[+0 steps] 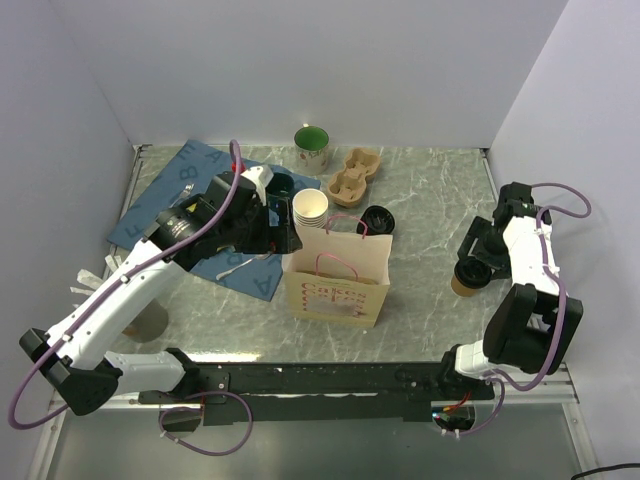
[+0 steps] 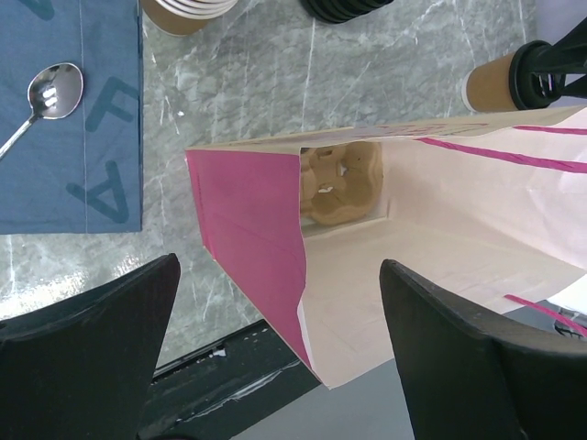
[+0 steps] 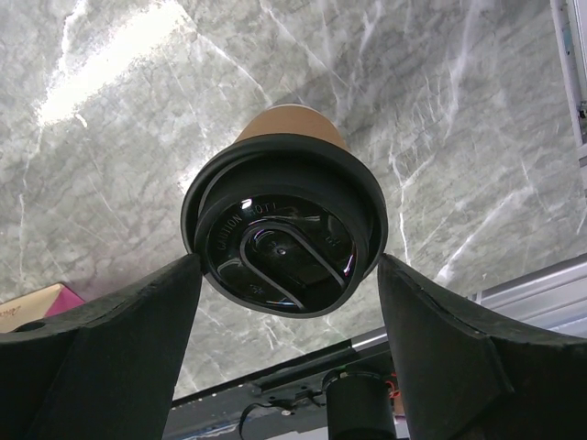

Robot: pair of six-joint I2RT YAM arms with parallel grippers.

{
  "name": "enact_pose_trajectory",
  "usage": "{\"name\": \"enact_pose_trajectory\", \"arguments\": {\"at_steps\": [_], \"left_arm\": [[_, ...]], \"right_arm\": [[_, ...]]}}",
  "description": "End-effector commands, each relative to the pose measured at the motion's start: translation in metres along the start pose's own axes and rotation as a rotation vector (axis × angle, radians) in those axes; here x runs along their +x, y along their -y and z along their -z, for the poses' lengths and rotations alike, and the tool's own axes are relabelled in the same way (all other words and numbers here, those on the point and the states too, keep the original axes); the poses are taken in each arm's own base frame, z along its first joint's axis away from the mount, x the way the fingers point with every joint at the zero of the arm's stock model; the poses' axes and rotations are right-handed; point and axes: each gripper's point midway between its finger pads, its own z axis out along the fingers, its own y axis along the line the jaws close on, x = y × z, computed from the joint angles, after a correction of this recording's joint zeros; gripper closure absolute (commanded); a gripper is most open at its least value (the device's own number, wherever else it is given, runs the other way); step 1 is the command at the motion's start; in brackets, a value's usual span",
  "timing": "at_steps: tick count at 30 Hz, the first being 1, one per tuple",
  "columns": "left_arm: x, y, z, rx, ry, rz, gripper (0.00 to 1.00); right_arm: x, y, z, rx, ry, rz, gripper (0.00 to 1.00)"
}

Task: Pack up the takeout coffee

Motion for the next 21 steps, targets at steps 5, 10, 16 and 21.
{"name": "enact_pose_trajectory", "arguments": {"at_steps": [5, 10, 16, 21], "left_arm": [[-0.009, 0.010, 0.005, 0.046, 0.041, 0.013, 0.03], [-0.006, 0.009, 0.003, 0.048, 0.028, 0.009, 0.03], [-0.011, 0.012, 0.003, 0.051, 0.033, -0.005, 0.03], [-0.010, 0.011, 0.002, 0.050, 0.026, -0.011, 0.03]], "right_arm": [[-0.005, 0.008, 0.014, 0.031, 0.032, 0.009, 0.12], [-0.007, 0.011, 0.021, 0.038, 0.051, 0.038, 0.11], [-0.011, 0.007, 0.027, 0.010, 0.068, 0.045, 0.10], [-0.016, 0.001, 0.033, -0.017, 0.088, 0.056, 0.12]]}}
